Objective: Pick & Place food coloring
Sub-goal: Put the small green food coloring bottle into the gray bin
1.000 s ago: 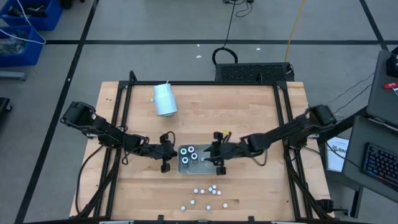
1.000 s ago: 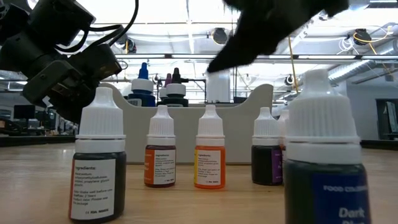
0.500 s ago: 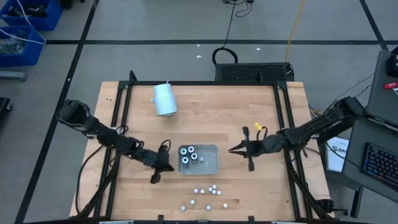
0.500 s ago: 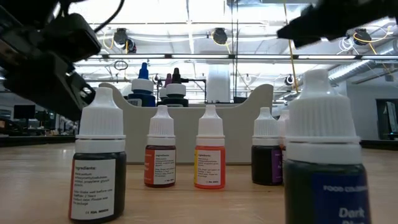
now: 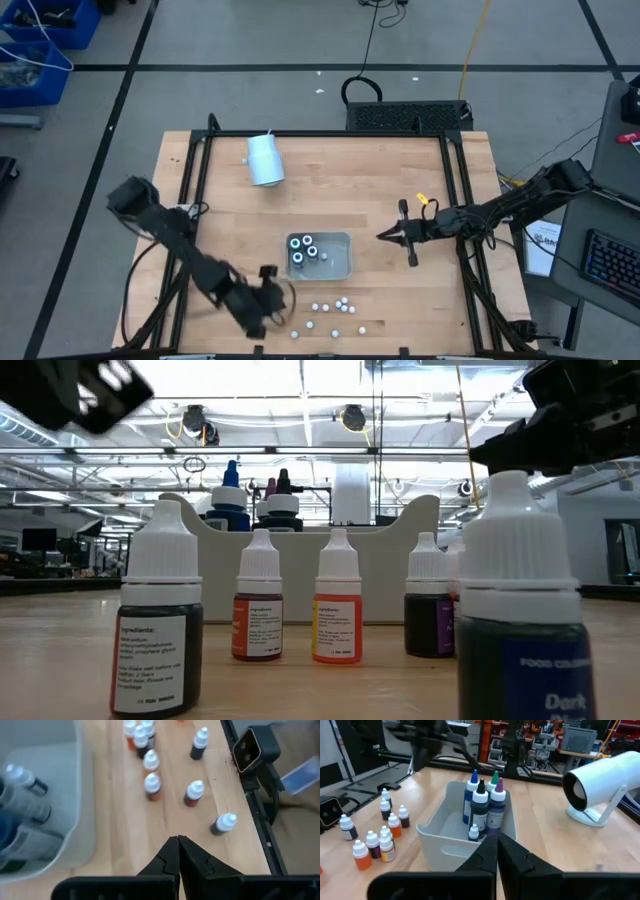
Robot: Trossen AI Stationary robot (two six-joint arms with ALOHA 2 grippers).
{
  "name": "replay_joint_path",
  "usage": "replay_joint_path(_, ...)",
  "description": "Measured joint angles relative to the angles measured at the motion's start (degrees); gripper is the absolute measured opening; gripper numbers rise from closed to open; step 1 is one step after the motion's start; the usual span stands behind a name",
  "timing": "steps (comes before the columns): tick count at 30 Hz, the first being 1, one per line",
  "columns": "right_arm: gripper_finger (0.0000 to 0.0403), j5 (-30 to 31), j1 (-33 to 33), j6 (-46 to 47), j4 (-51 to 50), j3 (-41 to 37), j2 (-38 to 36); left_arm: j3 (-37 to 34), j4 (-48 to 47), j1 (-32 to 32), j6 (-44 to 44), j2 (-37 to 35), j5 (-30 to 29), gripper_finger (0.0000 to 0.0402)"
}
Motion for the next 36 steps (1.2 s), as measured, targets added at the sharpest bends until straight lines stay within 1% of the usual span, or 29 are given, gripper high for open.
replay_joint_path(1, 0.0001, -0.04, 0.02, 0.09, 0.02, 0.0, 0.0, 3.37, -2.69, -0.68, -0.33, 2.35, -1.12, 0.0005)
replay_joint_path(3, 0.0001, -0.27, 0.27, 0.11, 0.05, 0.01, 0.0, 10.08, -8.2, -1.3, -1.86, 7.21, -0.86, 0.0005)
replay_joint_path(6, 0.0001, -2.94, 0.28, 0.11, 0.03, 0.02, 0.0, 20.9, -16.77, -0.83, -6.2, 14.4, 4.33, 0.0007)
replay_joint_path(8, 0.0001, -4.76, 0.28, -0.11, -0.27, 0.04, 0.0, 28.36, -22.51, -0.54, -7.4, 18.79, 7.34, 0.0017)
replay_joint_path(10, 0.0001, -5.96, 0.28, -0.02, -0.55, 0.04, 0.0, 34.76, -28.52, -0.51, -6.15, 22.81, 9.25, 0.0034)
replay_joint_path(13, 0.0001, -6.03, 0.28, 0.11, -0.9, 0.04, 0.0, 42.05, -36.74, -0.46, -5.58, 27.31, 11.79, 0.0072)
replay_joint_path(16, 0.0001, -6.03, 0.28, -0.02, -1.26, 0.04, 0.0, 46.66, -39.51, -0.14, -5.33, 29.2, 12.1, 0.0117)
replay_joint_path(18, 0.0001, -5.97, 0.25, -0.29, -1.38, 0.04, 0.0, 47.61, -39.29, 0.01, -3.72, 29.61, 12.04, 0.0144)
replay_joint_path(21, 0.0001, -5.9, 0.15, -0.86, -1.36, 0.04, 0.0, 47.0, -39.32, 0.22, -1.79, 29.82, 11.43, 0.0175)
replay_joint_path(25, 0.0001, -5.88, 0.15, -1.48, -1.36, 0.07, 0.0, 45.71, -39.24, 0.71, -0.93, 29.82, 11.22, 0.0196)
replay_joint_path(28, 0.0001, -5.88, 0.15, -1.51, -1.36, 0.07, 0.0, 43.87, -37.46, 1.29, 0.39, 29.82, 12.3, 0.0196)
replay_joint_path(34, 0.0, -5.86, 0.15, -1.31, -1.33, 0.11, 0.0, 40.53, -33.3, 2.04, 0.17, 29.75, 16.24, 0.0177)
replay_joint_path(36, 0.0, -5.86, 0.15, -1.2, -1.33, 0.11, 0.0, 39.84, -32.27, 2.07, 0.39, 29.8, 16.65, 0.0171)
